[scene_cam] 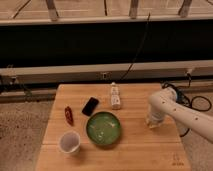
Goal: Wipe the white sponge on the table
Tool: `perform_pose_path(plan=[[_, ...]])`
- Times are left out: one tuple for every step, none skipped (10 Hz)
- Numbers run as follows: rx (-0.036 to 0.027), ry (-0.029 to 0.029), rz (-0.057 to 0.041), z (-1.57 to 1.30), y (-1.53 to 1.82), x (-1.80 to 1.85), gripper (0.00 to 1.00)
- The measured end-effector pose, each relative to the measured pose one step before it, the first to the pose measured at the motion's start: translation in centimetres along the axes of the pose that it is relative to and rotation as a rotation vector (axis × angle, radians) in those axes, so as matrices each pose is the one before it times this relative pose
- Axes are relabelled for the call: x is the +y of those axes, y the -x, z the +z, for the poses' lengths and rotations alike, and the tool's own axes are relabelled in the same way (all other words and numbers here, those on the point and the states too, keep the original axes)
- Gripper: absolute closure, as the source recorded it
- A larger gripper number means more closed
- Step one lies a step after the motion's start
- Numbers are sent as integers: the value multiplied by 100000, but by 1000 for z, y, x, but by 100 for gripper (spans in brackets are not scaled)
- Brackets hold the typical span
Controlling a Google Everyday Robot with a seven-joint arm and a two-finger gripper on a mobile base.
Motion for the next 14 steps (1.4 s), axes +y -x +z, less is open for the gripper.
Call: perform_pose_path(plan=[[52,16,43,-25,-24,-36,100],[321,161,-346,61,121,-461,100],[710,742,-1494,14,587,-1096,100],[133,-44,-1112,5,423,-763,100],[242,-15,-1278,-17,347,-458,100],[354,33,-1101,-60,276,74,100],[125,-213,-1494,14,551,248,100],[380,692,-1773,-62,312,310,100],[307,564,-995,-63,186,51,100],[416,586,-1193,-117,406,-243,100],[175,190,-777,-39,292,-221,100],[49,-308,-1444,-74,357,-254,100],[401,252,-1409,-108,97,277,100],[518,442,-1744,-137,90,62,100]])
